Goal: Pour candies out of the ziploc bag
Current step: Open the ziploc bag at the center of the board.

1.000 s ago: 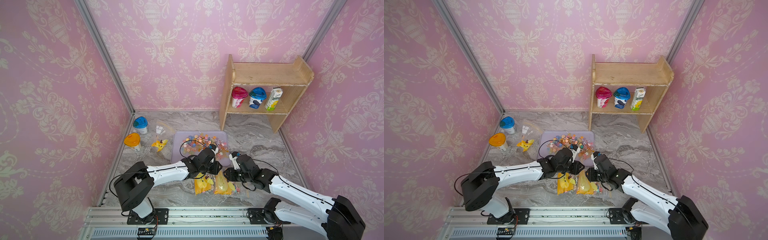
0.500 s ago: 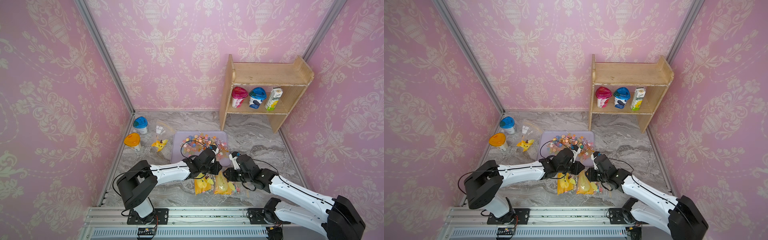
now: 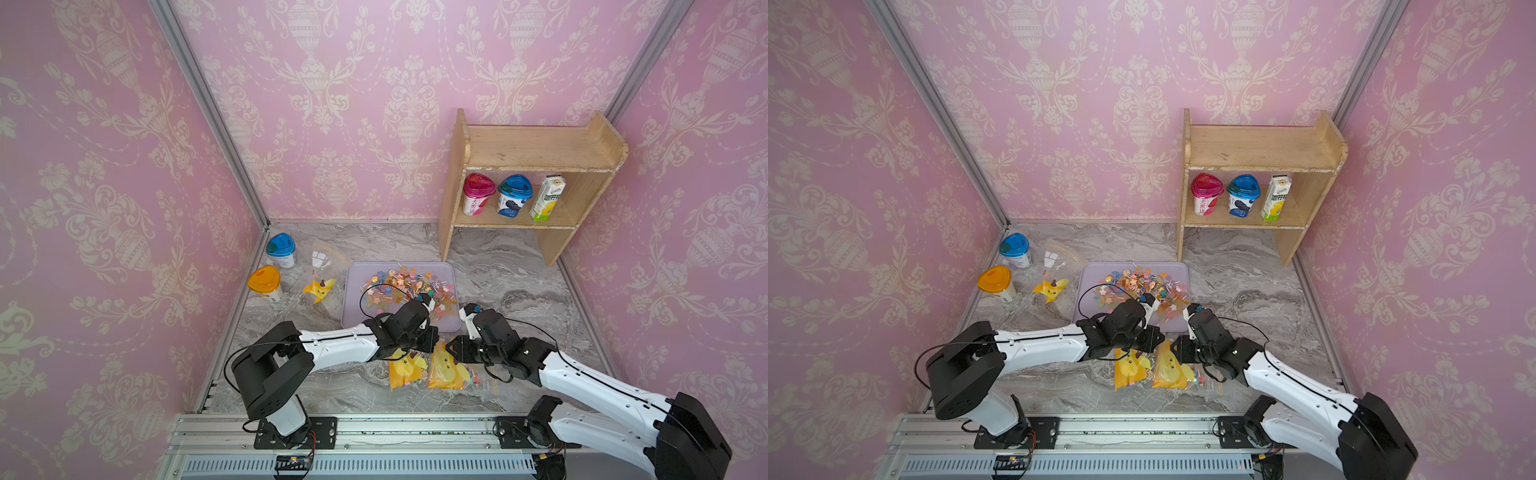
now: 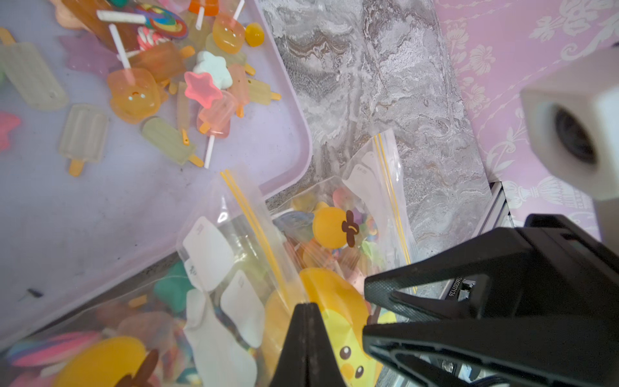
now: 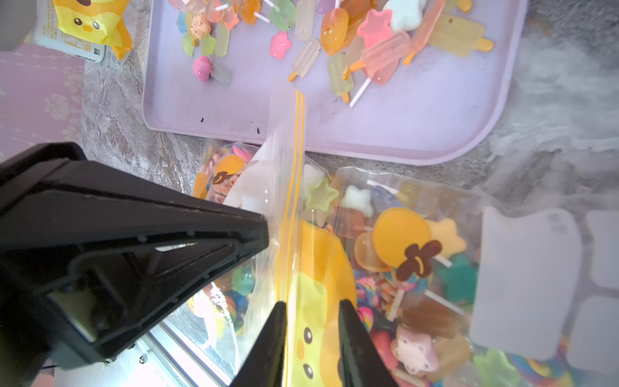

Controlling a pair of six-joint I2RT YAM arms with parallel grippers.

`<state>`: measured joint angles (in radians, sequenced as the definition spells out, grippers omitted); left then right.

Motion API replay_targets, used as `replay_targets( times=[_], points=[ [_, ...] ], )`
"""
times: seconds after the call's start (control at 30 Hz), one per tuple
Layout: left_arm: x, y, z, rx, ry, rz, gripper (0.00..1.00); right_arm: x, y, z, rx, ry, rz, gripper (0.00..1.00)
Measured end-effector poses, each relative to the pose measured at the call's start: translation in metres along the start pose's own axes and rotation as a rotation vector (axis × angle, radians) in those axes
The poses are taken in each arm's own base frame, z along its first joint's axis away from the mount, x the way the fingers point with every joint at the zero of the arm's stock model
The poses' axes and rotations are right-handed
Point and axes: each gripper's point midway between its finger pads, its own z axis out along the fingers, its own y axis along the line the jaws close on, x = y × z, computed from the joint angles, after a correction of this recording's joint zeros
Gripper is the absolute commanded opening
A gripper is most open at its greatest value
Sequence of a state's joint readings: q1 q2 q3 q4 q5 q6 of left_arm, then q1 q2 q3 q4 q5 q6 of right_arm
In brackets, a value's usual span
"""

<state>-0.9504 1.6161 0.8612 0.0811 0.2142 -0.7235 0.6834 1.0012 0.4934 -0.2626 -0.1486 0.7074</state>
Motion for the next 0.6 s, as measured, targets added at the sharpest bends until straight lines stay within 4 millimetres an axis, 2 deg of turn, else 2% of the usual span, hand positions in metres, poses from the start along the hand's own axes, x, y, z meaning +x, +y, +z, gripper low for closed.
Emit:
replay_targets(
  times=[0.17, 0.6],
  points=[
    [-0.002, -0.002, -0.001, 0.008, -0.009, 0.002, 0.00, -0.003, 0.003, -0.006, -0.012, -0.021, -0.010, 0.42],
    [-0.003, -0.003, -0.003, 0.015, -0.016, 0.004, 0.00, -0.004, 0.013, 0.005, -0.048, 0.010, -0.012, 0.39]
  ],
)
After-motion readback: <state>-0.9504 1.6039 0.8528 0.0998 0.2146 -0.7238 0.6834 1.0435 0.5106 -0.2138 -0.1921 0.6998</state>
